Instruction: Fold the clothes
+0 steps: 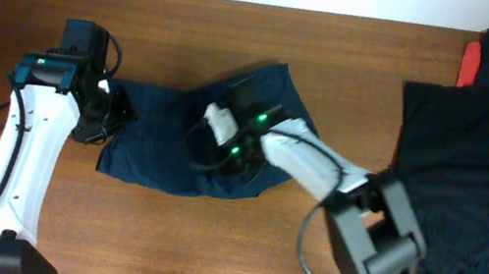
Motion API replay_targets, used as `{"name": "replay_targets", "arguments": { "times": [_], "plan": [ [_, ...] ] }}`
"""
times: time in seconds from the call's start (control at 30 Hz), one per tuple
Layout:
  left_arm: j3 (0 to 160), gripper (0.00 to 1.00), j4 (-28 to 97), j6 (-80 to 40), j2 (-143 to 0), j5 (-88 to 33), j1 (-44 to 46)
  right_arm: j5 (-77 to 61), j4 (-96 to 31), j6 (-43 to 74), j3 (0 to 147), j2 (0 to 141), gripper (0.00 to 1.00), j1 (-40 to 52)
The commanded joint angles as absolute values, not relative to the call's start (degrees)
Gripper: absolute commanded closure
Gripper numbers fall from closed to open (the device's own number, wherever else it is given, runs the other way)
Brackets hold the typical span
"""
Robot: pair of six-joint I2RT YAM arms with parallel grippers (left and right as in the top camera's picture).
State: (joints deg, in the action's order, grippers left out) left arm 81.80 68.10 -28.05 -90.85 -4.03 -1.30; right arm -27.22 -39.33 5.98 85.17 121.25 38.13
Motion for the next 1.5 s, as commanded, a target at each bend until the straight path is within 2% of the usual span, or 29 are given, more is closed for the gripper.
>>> {"name": "replay_targets", "arguments": {
  "times": [0.0,0.17,0.23,0.43,0.57,0.7,1.03,1.17,1.47],
  "plan": [
    [85.86,0.99,67.35,-27.05,-89.86,-2.87,-1.56,-28.93,-36.91,7.86,84.75,124.22,0.96,41.56],
    [90.5,0.99,67.46,-27.09,-89.86,-2.63,-1.5,-29.15,-31.29,8.67,85.21,124.64,0.95,42.59],
    [90.43,0.99,68.6,-27.07,-90.02,-2.96,-1.5,-28.36,-32.88,8.64,86.19,123.76,0.89,41.43],
    [90.26,0.99,69.17,-26.61,-90.04,0.05,-1.56,-21.32,-46.89,4.89,93.95,115.46,0.86,29.08],
    [90.26,1.0,68.82,-26.65,-90.04,-0.36,-1.5,-17.06,-54.11,3.18,92.82,115.42,0.87,19.33],
    [90.26,1.0,68.25,-26.68,-90.04,-3.46,-1.21,-17.37,-54.7,0.3,88.05,115.87,0.88,14.52],
    [90.26,0.99,64.14,-28.36,-90.15,-8.23,8.88,-17.54,-42.72,0.01,75.16,116.84,0.88,15.38],
    [90.26,1.0,61.87,-33.93,-92.18,-8.19,14.52,-17.47,-42.13,0.01,75.05,117.49,0.88,18.02],
    [90.26,0.99,48.84,-35.38,-103.31,-10.72,24.03,-17.28,-42.85,0.89,75.05,117.49,0.88,19.97]
  ]
}}
